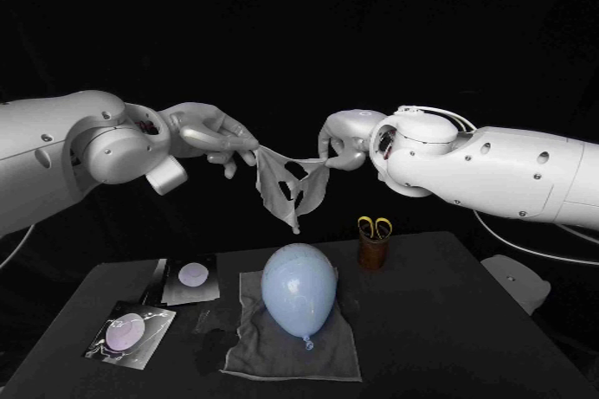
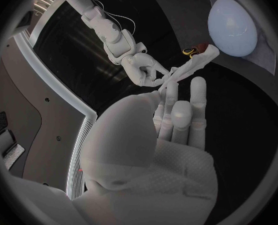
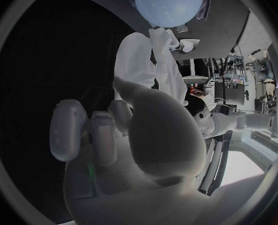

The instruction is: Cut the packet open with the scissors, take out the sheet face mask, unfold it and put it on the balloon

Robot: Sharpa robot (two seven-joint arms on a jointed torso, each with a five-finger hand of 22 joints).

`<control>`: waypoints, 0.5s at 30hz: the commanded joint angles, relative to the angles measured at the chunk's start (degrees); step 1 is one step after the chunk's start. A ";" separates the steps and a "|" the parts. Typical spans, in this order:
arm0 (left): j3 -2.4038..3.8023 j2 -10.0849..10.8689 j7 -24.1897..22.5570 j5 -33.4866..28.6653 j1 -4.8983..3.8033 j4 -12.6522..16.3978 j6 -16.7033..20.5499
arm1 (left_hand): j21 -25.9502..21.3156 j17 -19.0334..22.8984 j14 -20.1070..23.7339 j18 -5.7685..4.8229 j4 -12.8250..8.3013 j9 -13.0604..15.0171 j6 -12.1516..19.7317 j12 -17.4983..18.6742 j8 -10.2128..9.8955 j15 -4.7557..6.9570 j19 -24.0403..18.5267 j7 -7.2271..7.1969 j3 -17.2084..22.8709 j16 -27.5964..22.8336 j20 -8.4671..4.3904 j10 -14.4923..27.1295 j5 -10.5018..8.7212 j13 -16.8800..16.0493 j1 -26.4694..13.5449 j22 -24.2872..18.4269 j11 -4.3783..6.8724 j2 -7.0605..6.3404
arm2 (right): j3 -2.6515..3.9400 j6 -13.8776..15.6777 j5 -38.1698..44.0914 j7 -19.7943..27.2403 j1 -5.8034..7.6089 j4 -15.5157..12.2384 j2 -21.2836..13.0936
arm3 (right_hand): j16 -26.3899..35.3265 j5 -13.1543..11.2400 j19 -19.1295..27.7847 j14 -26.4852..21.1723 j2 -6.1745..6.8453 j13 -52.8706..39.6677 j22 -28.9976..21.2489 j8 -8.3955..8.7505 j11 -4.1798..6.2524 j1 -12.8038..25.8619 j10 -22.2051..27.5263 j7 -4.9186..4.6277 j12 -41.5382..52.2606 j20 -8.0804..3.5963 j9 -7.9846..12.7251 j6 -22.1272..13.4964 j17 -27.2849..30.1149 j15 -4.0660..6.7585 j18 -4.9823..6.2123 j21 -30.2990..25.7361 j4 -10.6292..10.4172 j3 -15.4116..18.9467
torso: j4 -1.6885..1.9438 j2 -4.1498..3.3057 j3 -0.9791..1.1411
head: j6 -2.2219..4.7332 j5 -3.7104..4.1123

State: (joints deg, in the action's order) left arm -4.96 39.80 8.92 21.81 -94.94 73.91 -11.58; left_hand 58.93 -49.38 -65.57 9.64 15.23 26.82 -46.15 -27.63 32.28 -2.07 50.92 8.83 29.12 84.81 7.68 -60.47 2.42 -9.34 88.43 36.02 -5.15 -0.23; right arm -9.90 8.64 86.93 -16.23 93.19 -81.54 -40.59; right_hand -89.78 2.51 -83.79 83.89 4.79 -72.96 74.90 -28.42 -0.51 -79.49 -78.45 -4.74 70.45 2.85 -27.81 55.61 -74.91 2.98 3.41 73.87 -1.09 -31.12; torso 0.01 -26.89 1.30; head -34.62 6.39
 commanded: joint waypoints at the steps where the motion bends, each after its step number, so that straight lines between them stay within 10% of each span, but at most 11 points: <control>1: -0.02 0.06 0.65 -2.47 -0.02 0.47 -2.36 | 0.34 -0.70 -0.69 0.95 0.19 18.80 -0.38 0.20 -0.08 0.11 0.40 -0.16 0.31 0.28 0.04 -0.48 0.31 -0.08 -0.23 0.17 0.02 0.35 | 0.06 -0.19 7.88 -1.19 0.12 0.22 0.27 | -0.22 0.29 -0.95 6.11 -0.15 -0.07 11.20 -0.28 0.41 0.63 -0.89 0.28 0.41 -0.03 -0.02 0.26 -15.09 0.48 -0.47 0.31 -0.03 -0.42 | 0.11 -0.01 -0.02 | 0.06 0.07; 15: -1.05 -0.65 1.30 -2.54 1.29 -0.67 -2.57 | 0.44 -1.11 -1.06 0.95 0.25 18.85 -0.42 0.25 -0.13 0.15 0.50 -0.18 0.31 0.39 -0.01 -0.65 0.32 -0.10 -0.27 0.22 0.04 0.36 | 0.27 3.08 13.97 -1.51 1.09 -0.53 0.67 | -0.22 0.28 -1.16 6.11 0.08 -0.41 11.35 -0.47 0.53 1.04 -1.27 0.45 0.79 -0.15 -0.02 0.47 -15.09 0.66 -0.57 0.92 0.03 -0.83 | 0.09 0.03 0.00 | 0.00 0.72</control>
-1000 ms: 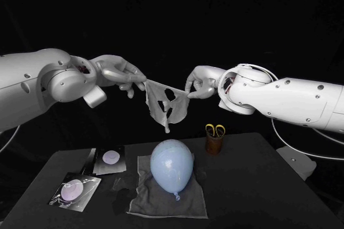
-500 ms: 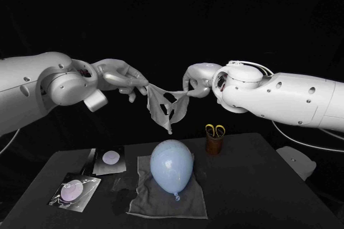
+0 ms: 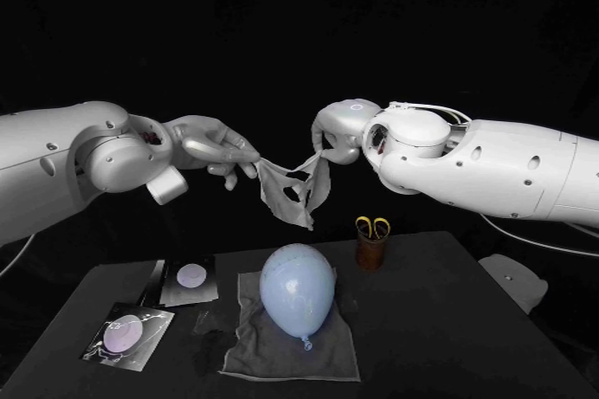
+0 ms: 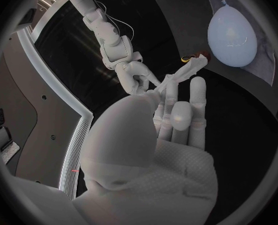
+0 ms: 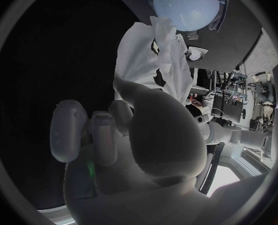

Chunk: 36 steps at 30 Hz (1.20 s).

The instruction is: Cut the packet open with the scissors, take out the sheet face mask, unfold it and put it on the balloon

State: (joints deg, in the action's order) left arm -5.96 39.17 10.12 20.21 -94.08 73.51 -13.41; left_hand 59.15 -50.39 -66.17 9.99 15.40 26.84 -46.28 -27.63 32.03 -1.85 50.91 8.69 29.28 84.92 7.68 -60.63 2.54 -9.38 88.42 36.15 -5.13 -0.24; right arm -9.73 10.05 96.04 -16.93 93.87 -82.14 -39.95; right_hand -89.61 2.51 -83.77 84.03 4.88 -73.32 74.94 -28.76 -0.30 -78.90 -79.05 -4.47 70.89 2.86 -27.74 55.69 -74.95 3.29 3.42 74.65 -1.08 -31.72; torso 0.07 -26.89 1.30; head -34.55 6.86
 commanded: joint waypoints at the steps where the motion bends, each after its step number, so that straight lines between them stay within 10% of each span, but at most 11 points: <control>1: -0.10 0.04 -0.04 -1.05 0.68 -0.35 -0.47 | 0.23 -0.10 -0.46 0.60 0.08 18.83 -0.29 0.25 0.11 -0.07 0.51 -0.05 0.14 0.27 -0.02 -0.49 0.20 -0.07 -0.26 0.09 0.01 0.37 | 0.12 1.75 5.25 -0.88 0.57 0.14 0.01 | -0.39 0.29 -1.22 5.97 0.04 -0.09 11.34 -0.17 0.34 0.55 -0.74 0.21 0.39 -0.19 -0.09 0.44 -15.05 0.40 -0.60 0.25 0.02 -0.31 | 0.02 0.02 0.00 | -0.07 0.29; 26: -0.30 -0.11 -6.03 -4.40 3.61 -1.87 6.61 | 0.39 -0.07 -0.64 0.59 0.31 18.94 -0.40 0.33 0.02 -0.01 0.66 -0.09 0.07 0.33 -0.10 -0.85 0.20 -0.13 -0.42 0.17 0.07 0.38 | 0.68 3.08 11.97 -2.62 2.93 -0.68 0.17 | -0.39 0.29 -1.60 5.97 0.41 -0.63 11.62 -0.39 0.48 1.19 -1.33 0.45 0.98 -0.47 -0.02 0.81 -15.05 0.79 -0.80 1.40 0.02 -0.84 | 0.01 0.02 -0.03 | 0.75 0.97; 36: 1.26 0.98 -7.66 -5.73 3.60 -0.98 3.71 | 0.47 0.45 -0.39 0.58 0.14 18.98 -0.31 0.46 -0.12 0.04 0.72 -0.14 0.15 0.25 -0.15 -0.89 0.21 -0.15 -0.23 0.21 0.14 0.31 | 0.68 2.04 12.54 -2.22 3.21 0.09 0.24 | -0.39 0.28 -1.63 5.97 0.57 -0.85 11.64 -0.45 0.52 1.51 -1.57 0.54 1.21 -0.61 0.02 0.95 -15.05 0.98 -0.82 1.48 -0.04 -1.02 | 0.10 -0.09 -0.01 | 0.69 1.25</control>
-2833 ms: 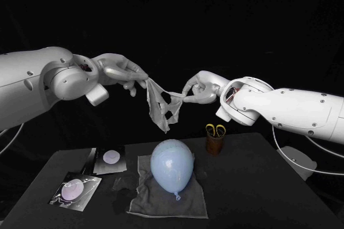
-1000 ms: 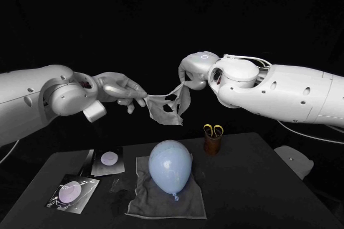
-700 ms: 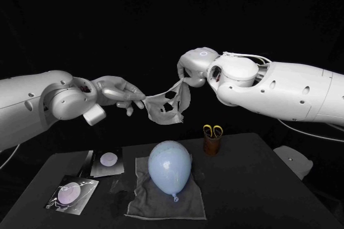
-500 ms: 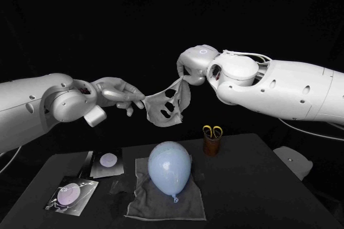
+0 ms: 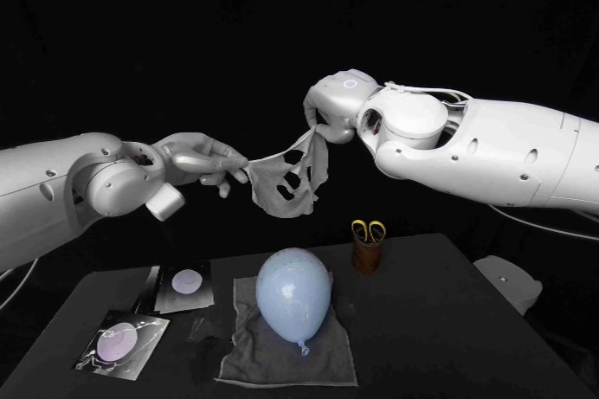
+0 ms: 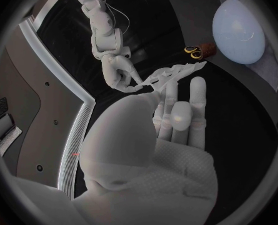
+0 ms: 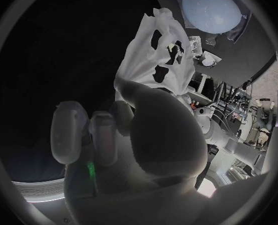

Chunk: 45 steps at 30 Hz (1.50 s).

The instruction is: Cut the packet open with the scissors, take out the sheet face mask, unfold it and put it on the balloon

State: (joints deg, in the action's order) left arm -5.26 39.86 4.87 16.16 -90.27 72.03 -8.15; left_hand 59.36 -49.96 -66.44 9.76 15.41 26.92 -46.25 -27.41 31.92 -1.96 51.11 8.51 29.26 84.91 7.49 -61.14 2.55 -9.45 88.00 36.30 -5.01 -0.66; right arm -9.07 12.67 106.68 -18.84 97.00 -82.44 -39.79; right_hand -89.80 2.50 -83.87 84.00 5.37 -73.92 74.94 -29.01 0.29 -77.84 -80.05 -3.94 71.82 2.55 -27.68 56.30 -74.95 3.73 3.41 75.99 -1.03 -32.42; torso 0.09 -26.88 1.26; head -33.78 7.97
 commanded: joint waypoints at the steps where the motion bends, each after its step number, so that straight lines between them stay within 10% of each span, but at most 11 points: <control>1: 0.91 0.48 -2.36 -1.78 -0.48 0.65 -2.28 | 0.26 -0.10 -0.19 0.81 0.11 18.91 -0.33 0.25 -0.01 0.16 0.53 0.04 0.19 0.27 0.04 -0.38 0.19 -0.08 0.22 0.07 0.03 0.73 | -0.03 -0.75 1.70 -0.17 0.09 0.66 0.15 | -0.20 0.29 -1.53 6.00 0.09 -0.25 11.65 -0.19 -0.07 0.44 -0.57 0.01 0.28 -0.31 -0.04 0.34 -15.05 0.55 -0.81 0.15 -0.09 -0.32 | 0.05 -0.10 0.01 | -0.09 0.12; 10: 1.90 0.60 0.51 -1.35 -3.10 0.75 -9.15 | 0.29 -0.42 -0.40 0.81 0.05 18.92 -0.31 0.31 -0.06 0.18 0.55 0.04 0.22 0.31 0.02 -0.39 0.19 -0.08 0.28 0.08 0.03 0.72 | -0.41 -1.03 0.95 0.51 -0.04 2.42 0.52 | -0.20 0.29 -1.49 6.00 0.11 -0.23 11.62 -0.20 -0.06 0.52 -0.58 0.03 0.26 -0.34 -0.03 0.37 -15.05 0.59 -0.79 0.03 -0.11 -0.36 | 0.18 0.17 0.14 | -0.31 0.12; 35: 2.01 -0.92 3.52 -0.02 -4.85 -0.80 -14.12 | 0.36 -0.77 -0.68 0.81 -0.01 18.97 -0.30 0.41 -0.15 0.20 0.60 0.05 0.24 0.36 -0.02 -0.45 0.19 -0.10 0.35 0.12 0.03 0.68 | -0.90 -0.02 1.55 2.43 -0.35 3.45 0.83 | -0.20 0.29 -1.45 6.00 0.19 -0.42 11.59 -0.24 -0.02 0.67 -0.76 0.11 0.45 -0.45 0.01 0.45 -15.05 0.73 -0.77 -0.10 -0.12 -0.53 | 0.11 0.15 0.09 | -0.31 0.06; 45: 1.41 -1.05 2.01 -0.45 -5.06 2.73 -12.92 | 0.40 -0.77 -0.72 0.80 0.01 19.01 -0.32 0.46 -0.19 0.21 0.63 0.06 0.25 0.37 -0.04 -0.50 0.19 -0.11 0.35 0.14 0.02 0.69 | -1.23 1.89 -0.22 3.24 -1.86 1.14 -0.38 | -0.20 0.29 -1.37 6.00 0.22 -0.34 11.53 -0.25 0.00 0.75 -0.73 0.13 0.35 -0.49 0.03 0.48 -15.05 0.77 -0.73 -0.32 -0.14 -0.59 | 0.19 0.19 0.15 | -0.44 -0.38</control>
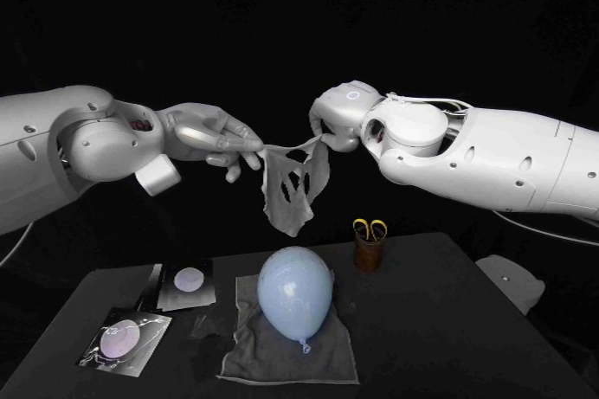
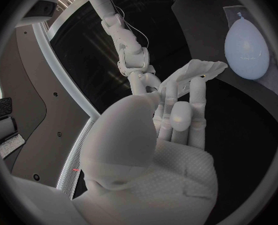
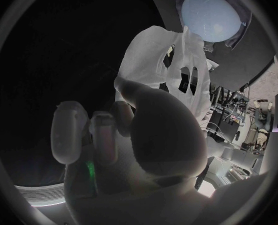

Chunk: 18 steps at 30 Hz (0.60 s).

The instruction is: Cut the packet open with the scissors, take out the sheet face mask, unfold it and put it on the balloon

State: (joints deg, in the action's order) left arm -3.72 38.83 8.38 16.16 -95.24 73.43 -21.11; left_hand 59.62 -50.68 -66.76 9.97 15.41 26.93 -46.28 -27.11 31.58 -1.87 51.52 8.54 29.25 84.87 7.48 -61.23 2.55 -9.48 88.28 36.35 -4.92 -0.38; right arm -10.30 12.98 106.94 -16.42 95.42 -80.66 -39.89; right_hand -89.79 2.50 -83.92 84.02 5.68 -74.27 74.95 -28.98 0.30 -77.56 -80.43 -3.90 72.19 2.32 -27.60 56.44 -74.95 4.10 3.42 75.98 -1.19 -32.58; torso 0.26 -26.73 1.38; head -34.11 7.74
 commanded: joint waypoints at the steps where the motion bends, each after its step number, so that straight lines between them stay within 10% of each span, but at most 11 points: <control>1: -0.25 0.02 -1.76 -0.50 -0.07 1.86 0.32 | 0.14 -0.04 -0.40 0.60 0.01 18.99 -0.30 0.17 0.14 0.11 0.22 0.03 0.26 0.40 -0.03 -0.41 0.19 -0.08 0.07 0.09 -0.07 0.41 | -0.01 1.88 -0.56 0.84 -0.41 -0.90 -0.43 | -0.21 0.30 -1.32 5.98 -0.09 0.01 11.52 -0.29 -0.02 0.46 -0.34 0.09 -0.02 -0.26 -0.06 0.34 -15.05 0.40 -0.73 -0.31 0.01 -0.43 | 0.00 0.05 0.03 | -0.12 -0.18; 18: -2.11 2.31 -6.40 -2.98 3.48 11.44 8.08 | 0.21 -0.54 -0.77 0.60 0.14 19.05 -0.38 0.20 0.10 0.12 0.28 0.04 0.24 0.47 -0.06 -0.57 0.19 -0.11 -0.01 0.12 -0.07 0.46 | -0.09 6.17 -2.09 0.85 -2.77 -8.87 -6.63 | -0.21 0.30 -1.33 5.98 -0.08 0.00 11.53 -0.29 0.00 0.52 -0.37 0.10 -0.02 -0.30 -0.04 0.36 -15.05 0.44 -0.73 -0.28 0.00 -0.50 | 0.02 0.37 0.15 | -0.71 -0.18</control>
State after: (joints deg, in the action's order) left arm -5.90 41.04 4.74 14.88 -91.82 84.30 -16.24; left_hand 59.62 -51.18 -67.08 9.91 15.41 26.93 -46.26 -27.11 31.52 -1.76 51.52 8.52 29.24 85.14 7.48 -61.44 2.55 -9.53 88.27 36.39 -5.14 -0.40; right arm -10.46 17.03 104.88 -15.74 92.67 -89.16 -46.34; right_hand -89.80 2.50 -83.88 84.01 5.68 -74.17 74.91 -29.08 0.31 -77.56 -80.41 -3.73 72.17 2.34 -27.59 56.41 -74.91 4.09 3.42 75.97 -1.34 -32.74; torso 0.27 -26.55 1.47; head -34.58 7.51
